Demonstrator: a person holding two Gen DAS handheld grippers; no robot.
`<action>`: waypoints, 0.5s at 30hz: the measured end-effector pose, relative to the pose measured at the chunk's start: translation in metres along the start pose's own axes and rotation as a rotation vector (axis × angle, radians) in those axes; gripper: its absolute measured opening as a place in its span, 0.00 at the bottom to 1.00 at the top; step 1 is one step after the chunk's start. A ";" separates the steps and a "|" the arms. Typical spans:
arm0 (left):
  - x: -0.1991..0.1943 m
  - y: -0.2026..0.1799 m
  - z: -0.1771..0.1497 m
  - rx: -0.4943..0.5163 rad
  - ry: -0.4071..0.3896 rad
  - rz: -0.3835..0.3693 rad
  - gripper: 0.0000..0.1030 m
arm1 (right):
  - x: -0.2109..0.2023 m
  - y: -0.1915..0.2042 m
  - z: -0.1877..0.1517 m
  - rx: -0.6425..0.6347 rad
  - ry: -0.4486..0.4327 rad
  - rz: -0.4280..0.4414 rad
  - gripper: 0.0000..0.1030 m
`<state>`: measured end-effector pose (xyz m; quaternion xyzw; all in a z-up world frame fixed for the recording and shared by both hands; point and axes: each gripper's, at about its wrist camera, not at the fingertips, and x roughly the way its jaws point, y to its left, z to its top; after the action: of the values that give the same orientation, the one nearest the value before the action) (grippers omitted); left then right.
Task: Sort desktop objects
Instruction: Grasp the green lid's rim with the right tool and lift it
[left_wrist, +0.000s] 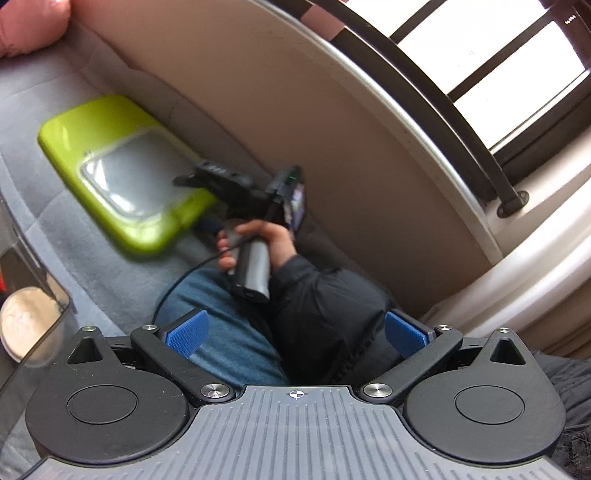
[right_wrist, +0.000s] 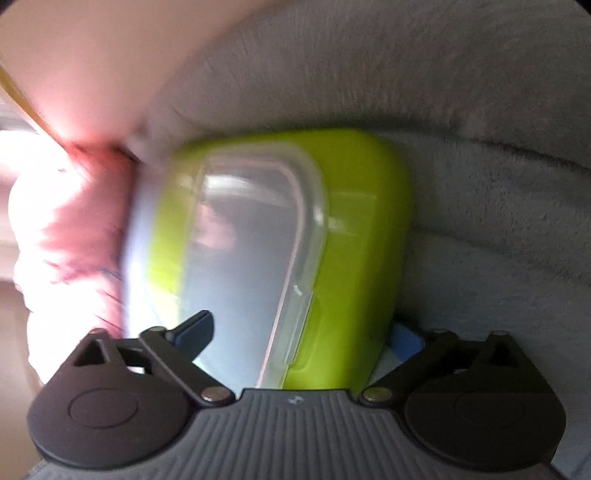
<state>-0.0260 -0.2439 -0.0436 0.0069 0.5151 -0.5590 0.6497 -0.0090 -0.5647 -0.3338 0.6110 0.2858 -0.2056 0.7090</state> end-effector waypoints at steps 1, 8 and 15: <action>0.000 0.002 0.000 -0.005 0.000 0.001 1.00 | -0.006 -0.002 -0.001 0.008 -0.031 0.056 0.76; -0.003 0.013 0.001 -0.038 -0.002 0.006 1.00 | -0.036 0.041 -0.010 -0.211 -0.187 0.415 0.66; -0.007 0.025 0.000 -0.072 -0.006 0.025 1.00 | 0.005 0.084 -0.014 -0.186 -0.118 0.385 0.67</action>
<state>-0.0060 -0.2294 -0.0529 -0.0118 0.5331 -0.5318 0.6579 0.0467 -0.5368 -0.2751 0.5731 0.1396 -0.0745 0.8040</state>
